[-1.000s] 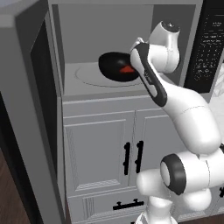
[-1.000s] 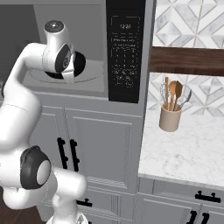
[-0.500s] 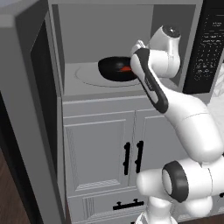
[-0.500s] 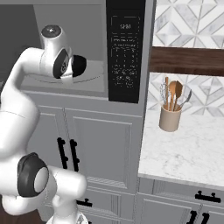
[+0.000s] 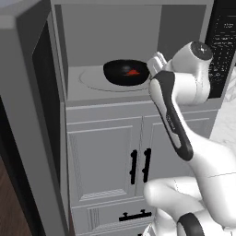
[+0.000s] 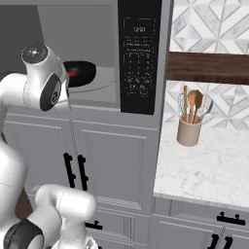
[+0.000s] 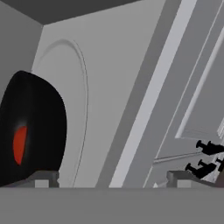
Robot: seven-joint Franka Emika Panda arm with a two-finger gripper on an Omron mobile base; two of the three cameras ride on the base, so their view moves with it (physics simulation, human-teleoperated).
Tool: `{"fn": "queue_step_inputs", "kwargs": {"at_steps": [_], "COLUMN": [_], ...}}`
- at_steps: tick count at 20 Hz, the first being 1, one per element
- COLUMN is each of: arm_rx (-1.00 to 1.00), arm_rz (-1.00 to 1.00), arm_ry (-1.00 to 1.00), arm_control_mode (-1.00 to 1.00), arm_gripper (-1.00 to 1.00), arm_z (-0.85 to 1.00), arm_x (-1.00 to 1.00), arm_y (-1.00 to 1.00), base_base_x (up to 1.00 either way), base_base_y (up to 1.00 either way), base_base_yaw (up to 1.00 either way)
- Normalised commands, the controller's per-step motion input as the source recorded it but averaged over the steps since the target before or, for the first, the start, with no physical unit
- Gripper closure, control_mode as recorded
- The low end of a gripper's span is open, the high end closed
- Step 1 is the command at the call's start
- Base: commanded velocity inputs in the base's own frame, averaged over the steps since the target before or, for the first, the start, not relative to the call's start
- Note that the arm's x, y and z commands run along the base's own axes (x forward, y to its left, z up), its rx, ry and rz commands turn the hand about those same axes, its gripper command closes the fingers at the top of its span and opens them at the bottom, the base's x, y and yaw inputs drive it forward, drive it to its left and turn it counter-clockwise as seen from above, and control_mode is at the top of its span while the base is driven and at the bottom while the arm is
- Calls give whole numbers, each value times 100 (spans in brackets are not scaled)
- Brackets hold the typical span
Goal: Pick the bell pepper from the sink and place it in the bowl. Then pick the bowl and place it in the microwave. Then close the microwave door and press the start button.
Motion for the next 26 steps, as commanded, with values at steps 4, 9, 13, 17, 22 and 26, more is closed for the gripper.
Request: {"fn": "queue_step_inputs", "kwargs": {"at_steps": [4,9,13,17,22,26], "arm_rx": [-14,-23,-32,-41,-41,-44], "arm_rz": [1,1,0,-1,0,0], "arm_ry": [2,-3,-1,-2,-6,-11], "arm_control_mode": [-100,-100,-100,-100,-100,-100], "arm_gripper": [-100,-100,-100,-100,-100,-100], "arm_z": [-17,-1,-22,-39,-61,-48], "arm_x": [-4,-19,-5,-12,-2,-13], "arm_y": [-11,-43,-31,-2,0,3], "base_base_x": [0,0,0,0,0,0], "base_base_y": [0,0,0,0,0,0], "base_base_yaw": [0,0,0,0,0,0]}}
